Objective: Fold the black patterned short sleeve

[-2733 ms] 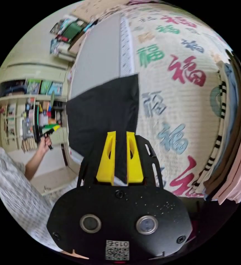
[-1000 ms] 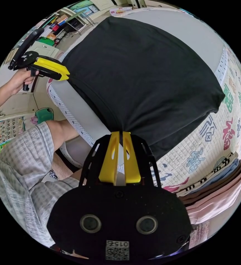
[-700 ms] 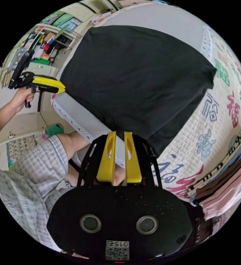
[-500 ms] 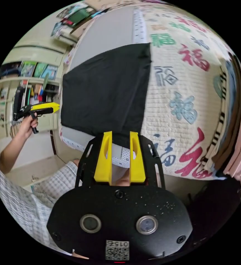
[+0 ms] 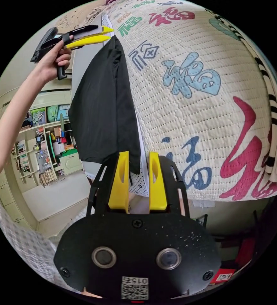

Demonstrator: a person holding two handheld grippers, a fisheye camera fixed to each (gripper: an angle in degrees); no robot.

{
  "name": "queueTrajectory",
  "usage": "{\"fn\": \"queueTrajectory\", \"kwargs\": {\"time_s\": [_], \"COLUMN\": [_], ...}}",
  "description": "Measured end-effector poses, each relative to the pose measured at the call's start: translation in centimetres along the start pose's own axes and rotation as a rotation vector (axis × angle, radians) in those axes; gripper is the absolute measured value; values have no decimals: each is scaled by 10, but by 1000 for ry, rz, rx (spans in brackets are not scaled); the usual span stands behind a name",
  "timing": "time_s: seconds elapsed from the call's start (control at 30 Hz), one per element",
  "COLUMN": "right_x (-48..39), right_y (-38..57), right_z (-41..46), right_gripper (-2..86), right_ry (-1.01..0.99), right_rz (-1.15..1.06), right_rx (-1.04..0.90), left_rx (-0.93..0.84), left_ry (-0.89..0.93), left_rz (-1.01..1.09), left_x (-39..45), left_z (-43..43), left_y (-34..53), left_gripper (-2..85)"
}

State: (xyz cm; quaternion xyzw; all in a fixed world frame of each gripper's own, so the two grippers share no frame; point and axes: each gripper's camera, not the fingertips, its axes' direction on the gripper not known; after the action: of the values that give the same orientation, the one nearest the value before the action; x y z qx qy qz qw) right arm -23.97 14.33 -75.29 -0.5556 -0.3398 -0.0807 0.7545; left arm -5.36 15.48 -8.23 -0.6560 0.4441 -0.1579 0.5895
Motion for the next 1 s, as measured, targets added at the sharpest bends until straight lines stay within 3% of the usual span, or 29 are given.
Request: {"fn": "queueTrajectory", "kwargs": {"time_s": [0.1,0.33,0.53,0.67,0.8,1.0], "right_x": [10,22,19,-44,-132,-256], "right_y": [3,13,35,50,43,6], "right_z": [-6,-63,-166,-214,-197,-70], "right_gripper": [56,2,-3,-3,-3,-3], "right_ry": [-10,-8,106,144,73,-69], "right_rz": [9,-40,-19,-122,-296,-513], "right_rx": [-8,42,208,270,214,-4], "left_rx": [-88,-38,162,320,442,510], "left_ry": [-49,-75,169,313,382,350], "left_rz": [5,77,113,141,45,-237], "left_x": [2,9,5,-15,-79,-203], "left_z": [19,2,-49,-96,-136,-144], "left_y": [-8,-9,-11,25,100,230], "left_gripper": [42,1,-1,-1,-2,-1]}}
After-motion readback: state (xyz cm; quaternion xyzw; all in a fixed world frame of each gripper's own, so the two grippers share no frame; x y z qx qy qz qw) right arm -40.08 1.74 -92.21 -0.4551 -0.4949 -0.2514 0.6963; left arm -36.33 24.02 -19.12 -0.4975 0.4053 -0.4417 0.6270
